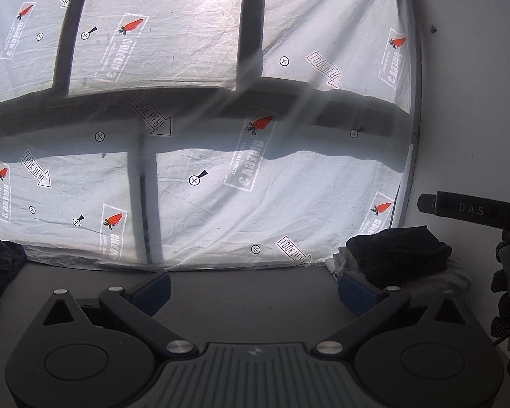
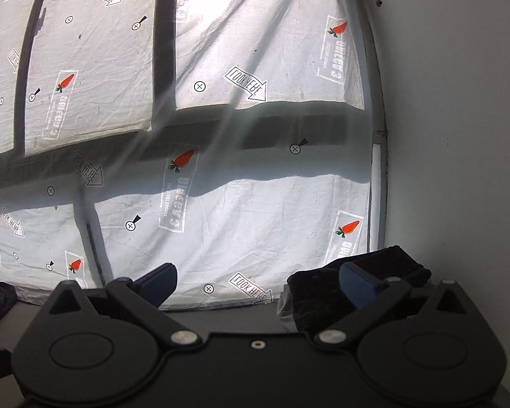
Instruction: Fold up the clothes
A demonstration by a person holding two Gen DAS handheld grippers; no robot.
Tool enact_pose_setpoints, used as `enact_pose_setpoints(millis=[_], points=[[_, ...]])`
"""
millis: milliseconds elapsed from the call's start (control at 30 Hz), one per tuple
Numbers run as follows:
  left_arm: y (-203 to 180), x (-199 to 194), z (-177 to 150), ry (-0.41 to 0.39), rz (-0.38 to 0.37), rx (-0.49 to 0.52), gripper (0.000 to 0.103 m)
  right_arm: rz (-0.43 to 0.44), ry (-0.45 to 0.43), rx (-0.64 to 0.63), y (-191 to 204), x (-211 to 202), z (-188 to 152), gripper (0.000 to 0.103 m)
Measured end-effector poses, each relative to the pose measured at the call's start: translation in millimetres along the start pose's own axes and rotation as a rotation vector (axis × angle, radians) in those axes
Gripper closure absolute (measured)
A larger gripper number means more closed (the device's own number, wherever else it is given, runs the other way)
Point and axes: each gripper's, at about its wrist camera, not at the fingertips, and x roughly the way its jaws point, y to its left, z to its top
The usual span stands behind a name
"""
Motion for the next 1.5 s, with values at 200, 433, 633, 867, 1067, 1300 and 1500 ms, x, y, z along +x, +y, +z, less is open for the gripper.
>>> enact_pose_setpoints(millis=[200,433,633,867,1067,1300,1500], points=[[64.4,-44.1,-26.9,0.097,0.116,-0.018,0.000,0.098,0.094,-0.009,97.9,-51.0,-35.2,0.000],[125.1,-96.2,-57.1,0.132,0.160,-0.005,0.000,0.159,0.206,-0.023,174.7,-115.0,-77.5,0.000],[165.6,-137.9,-82.2,0.172,0.174,-0.017,0.000,0.168,0.261,-0.048,224.4,-173.8,-112.1,0.000],[191.7,-178.5,-112.0,0.217,0.174,-0.039,0.000,0.164,0.328,-0.061,252.1,-223.5,-144.2,0.000],[198.2,-199.7,-123.8,0.233,0.151,-0.055,0.000,0.146,0.360,-0.049,256.3,-249.1,-153.3,0.000],[202.5,-215.5,-136.4,0.249,0.139,-0.070,0.000,0.122,0.374,-0.054,261.0,-263.4,-162.4,0.000],[205.2,-221.2,-136.5,0.236,0.149,-0.079,0.000,0.131,0.364,-0.082,268.8,-270.5,-163.2,0.000]])
